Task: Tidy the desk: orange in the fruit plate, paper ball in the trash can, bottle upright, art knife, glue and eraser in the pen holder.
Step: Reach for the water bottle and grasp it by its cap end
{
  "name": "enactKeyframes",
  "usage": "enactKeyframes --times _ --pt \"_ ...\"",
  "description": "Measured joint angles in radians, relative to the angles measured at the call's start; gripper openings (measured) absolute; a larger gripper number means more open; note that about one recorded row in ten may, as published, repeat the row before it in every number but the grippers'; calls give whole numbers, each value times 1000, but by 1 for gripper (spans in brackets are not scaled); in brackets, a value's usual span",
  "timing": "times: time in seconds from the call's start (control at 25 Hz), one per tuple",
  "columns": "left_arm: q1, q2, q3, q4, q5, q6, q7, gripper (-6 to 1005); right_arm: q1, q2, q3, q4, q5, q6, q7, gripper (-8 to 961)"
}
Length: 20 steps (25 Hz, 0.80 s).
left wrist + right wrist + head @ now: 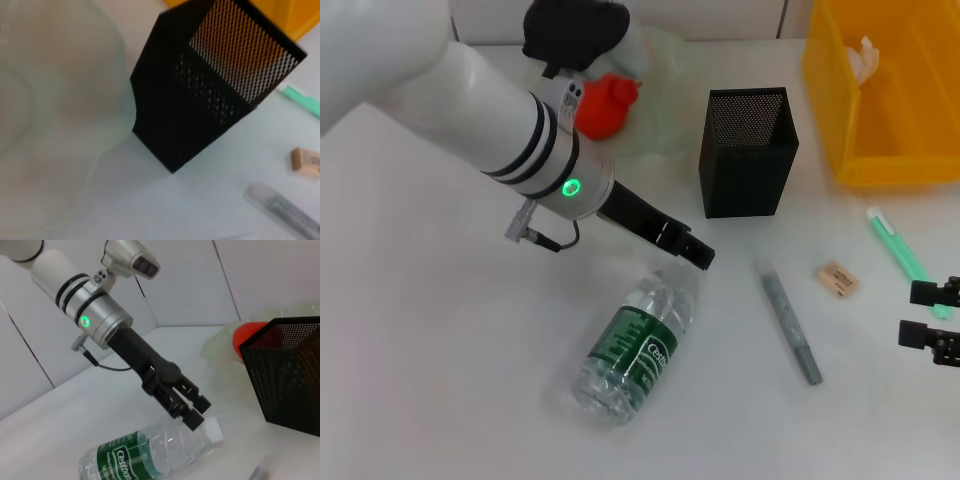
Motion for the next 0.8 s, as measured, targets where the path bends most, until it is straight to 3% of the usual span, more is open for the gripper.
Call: enactKeyframes --times 0.48,0.8 --pt "0 0 87 -30 -6 -66 -17 829 5 7 -1 2 0 20 3 689" --pt "14 0 146 -19 -10 -100 -11 699 7 11 3 2 0 20 4 688"
